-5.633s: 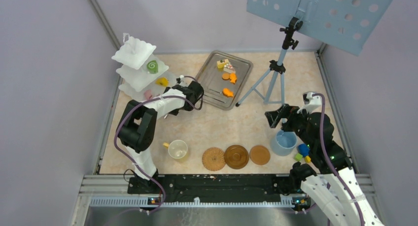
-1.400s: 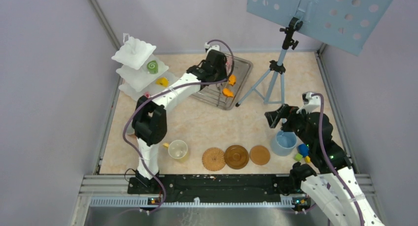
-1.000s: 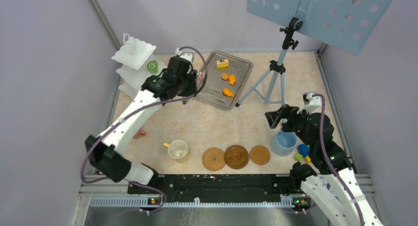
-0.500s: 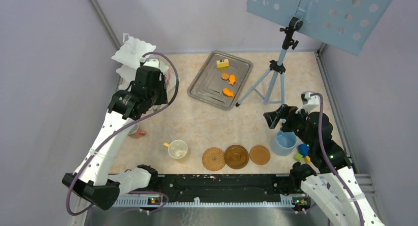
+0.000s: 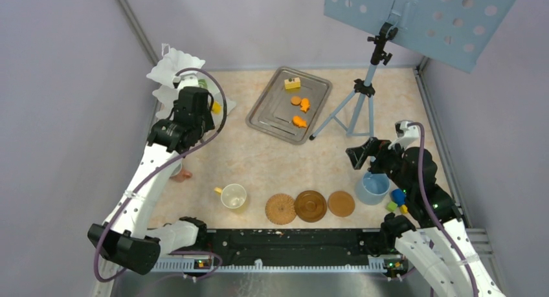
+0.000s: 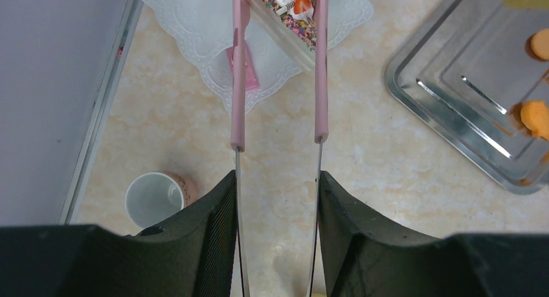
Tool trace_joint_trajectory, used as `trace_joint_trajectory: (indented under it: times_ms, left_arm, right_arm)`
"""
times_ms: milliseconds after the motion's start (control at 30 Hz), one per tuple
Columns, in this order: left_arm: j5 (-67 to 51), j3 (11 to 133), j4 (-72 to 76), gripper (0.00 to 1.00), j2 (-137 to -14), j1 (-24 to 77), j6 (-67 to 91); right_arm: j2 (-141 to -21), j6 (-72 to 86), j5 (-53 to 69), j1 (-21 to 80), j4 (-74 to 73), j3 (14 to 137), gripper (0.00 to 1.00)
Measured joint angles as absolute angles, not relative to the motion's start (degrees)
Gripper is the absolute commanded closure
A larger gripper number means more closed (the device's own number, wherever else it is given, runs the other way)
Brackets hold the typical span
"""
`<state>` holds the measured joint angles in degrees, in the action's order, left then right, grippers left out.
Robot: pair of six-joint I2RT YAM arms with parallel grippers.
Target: Serve the afternoon tea
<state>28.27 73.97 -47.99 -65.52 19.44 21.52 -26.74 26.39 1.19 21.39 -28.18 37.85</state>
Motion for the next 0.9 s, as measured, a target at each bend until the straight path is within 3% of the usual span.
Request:
trace_joint_trajectory:
  times_ms: [900]
  left_arm:
    - [28.4, 67.1, -34.5, 0.97, -71.1, 5.0, 22.4]
  right_arm:
    - [-26.7, 26.4, 1.2, 21.4, -27.9, 37.4, 0.02]
